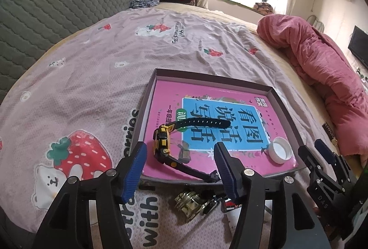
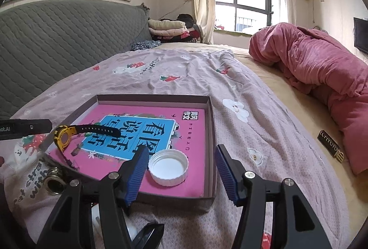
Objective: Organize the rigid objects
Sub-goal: 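Lower the watch into the tray and open left tool while right tool releases the cap, then withdraw both tools from the tray back toward the remaining objects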
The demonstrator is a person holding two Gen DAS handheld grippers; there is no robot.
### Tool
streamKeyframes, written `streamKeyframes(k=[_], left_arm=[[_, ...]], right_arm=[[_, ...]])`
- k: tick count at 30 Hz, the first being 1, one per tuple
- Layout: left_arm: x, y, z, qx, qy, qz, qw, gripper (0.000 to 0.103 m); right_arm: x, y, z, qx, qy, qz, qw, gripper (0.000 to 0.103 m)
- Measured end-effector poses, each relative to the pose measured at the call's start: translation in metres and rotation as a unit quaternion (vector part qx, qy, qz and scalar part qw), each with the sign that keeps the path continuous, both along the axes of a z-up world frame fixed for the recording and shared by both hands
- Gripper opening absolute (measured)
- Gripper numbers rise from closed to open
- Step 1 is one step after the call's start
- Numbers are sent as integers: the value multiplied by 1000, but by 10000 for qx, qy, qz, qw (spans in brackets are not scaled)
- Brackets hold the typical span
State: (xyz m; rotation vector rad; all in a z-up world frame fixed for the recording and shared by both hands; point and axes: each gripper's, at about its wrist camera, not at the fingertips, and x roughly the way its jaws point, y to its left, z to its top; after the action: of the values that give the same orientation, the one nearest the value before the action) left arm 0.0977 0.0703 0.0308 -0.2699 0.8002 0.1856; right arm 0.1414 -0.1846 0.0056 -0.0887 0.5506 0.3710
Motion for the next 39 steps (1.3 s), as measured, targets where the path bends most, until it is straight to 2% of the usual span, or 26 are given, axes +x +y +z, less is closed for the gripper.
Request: streamKeyframes(k=[3,9,22,39], left_arm=[[-3,-1,1,-31,-9,-8,10000,66],[-11,-10,4,45,-19,-164,9999,67],[-28,-5,14,-15,-92,-175,9998,68],[-50,2,15,-350,-147,-241,9990,68]], right_arm=[[-6,1,1,-40,-23,10,10000,59],[-16,7,0,-264,-71,1,9996,59],[-35,-9,9,-55,64,-284,9996,59],[-66,-15,17,-411,-50,-311,9987,59]])
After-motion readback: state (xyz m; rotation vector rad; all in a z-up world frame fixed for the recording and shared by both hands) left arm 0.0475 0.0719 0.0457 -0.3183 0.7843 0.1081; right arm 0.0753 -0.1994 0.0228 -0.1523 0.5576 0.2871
